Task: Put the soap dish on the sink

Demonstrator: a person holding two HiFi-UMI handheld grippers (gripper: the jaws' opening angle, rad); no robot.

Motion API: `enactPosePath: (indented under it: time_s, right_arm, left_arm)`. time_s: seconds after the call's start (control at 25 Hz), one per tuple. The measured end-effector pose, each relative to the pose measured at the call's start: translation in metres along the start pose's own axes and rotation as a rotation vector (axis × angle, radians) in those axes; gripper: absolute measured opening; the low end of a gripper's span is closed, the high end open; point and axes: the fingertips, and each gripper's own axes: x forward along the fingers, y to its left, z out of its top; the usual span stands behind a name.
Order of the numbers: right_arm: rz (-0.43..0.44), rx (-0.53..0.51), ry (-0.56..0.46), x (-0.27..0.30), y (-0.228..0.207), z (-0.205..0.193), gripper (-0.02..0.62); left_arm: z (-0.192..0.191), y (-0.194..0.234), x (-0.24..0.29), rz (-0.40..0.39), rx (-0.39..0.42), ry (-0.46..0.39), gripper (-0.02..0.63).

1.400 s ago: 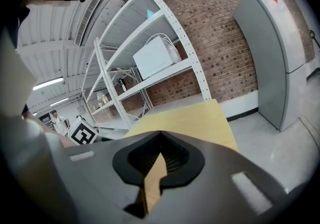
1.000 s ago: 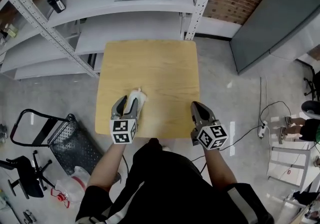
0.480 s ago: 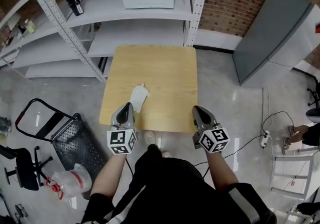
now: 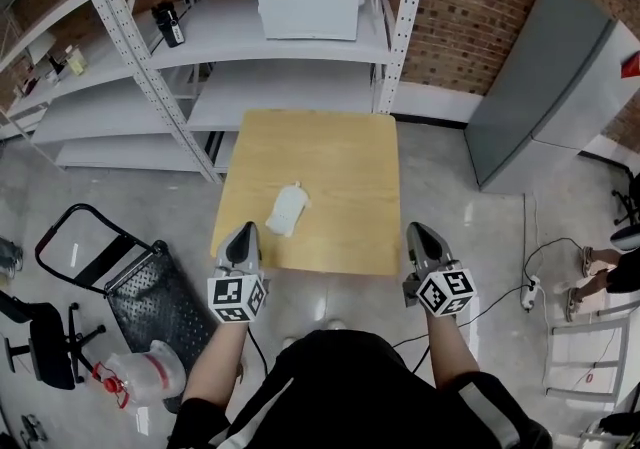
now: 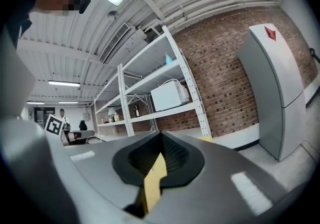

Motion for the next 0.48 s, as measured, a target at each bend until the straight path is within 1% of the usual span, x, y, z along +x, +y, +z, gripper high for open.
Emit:
enactPosePath:
  time_s: [0.12,0.24,0.48]
  right_arm:
    - [-0.003,-0.014,-0.036,0.002,0.014,0.008,0.005]
    - [0.009,-0.042,-0.058,0.005,0.037,0.012,0.005]
    - [0.033,-0.050,-0.042,0.015,0.076,-0.003,0.005]
  left_arm:
    - [0.011,0.004,-0.014,-0.036,0.012,-0.030,0.002]
    - [0.018,0.008,-0.029,-0.082,0.028,-0.055,0.002]
    - [0.011,0.039,-0.041,-0.082,0.007,-0.046,0.001]
